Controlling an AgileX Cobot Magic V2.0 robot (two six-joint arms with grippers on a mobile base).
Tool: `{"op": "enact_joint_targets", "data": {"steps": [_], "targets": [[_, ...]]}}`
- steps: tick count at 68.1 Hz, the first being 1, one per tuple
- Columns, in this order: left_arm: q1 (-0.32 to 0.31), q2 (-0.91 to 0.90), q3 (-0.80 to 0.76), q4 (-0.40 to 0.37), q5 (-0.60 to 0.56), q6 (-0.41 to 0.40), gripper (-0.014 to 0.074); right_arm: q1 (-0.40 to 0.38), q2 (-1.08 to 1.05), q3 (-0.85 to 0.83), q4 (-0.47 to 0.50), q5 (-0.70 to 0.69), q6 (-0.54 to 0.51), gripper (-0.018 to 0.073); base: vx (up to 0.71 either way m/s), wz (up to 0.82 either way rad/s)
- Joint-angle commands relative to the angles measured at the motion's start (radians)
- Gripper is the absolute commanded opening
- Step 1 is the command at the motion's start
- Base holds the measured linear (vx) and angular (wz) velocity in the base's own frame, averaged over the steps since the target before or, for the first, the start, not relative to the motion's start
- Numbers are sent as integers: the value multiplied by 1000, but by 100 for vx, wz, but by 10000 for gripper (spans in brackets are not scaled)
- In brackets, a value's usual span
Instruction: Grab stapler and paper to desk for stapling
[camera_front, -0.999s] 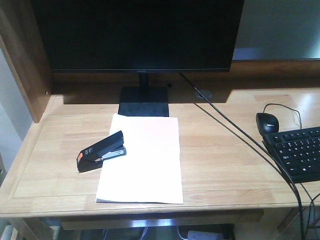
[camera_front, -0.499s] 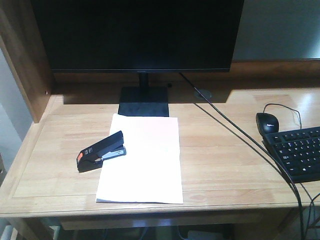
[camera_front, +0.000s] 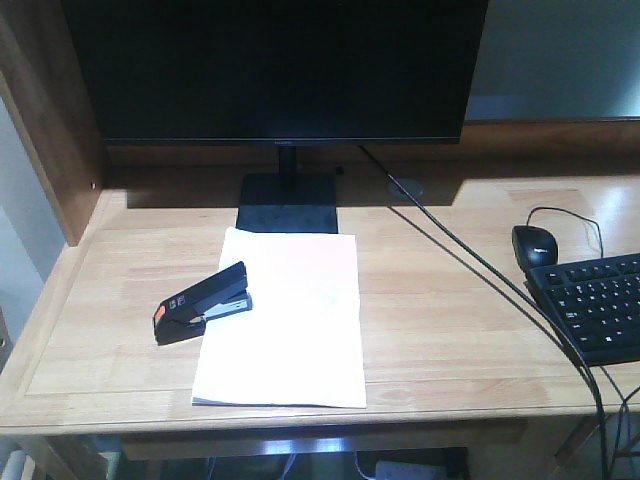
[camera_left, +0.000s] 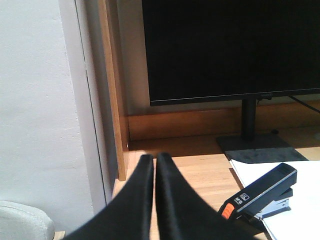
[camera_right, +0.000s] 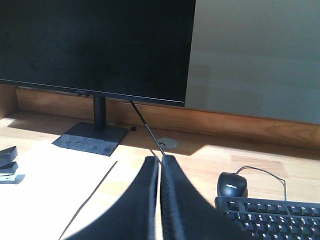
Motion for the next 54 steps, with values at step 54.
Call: {"op": "enact_joint_targets", "data": {"steps": [54], "targets": [[1,-15,14,-10,-77,-5,-6,-4,13,-24,-21,-63,-7,-9,0,0]]}}
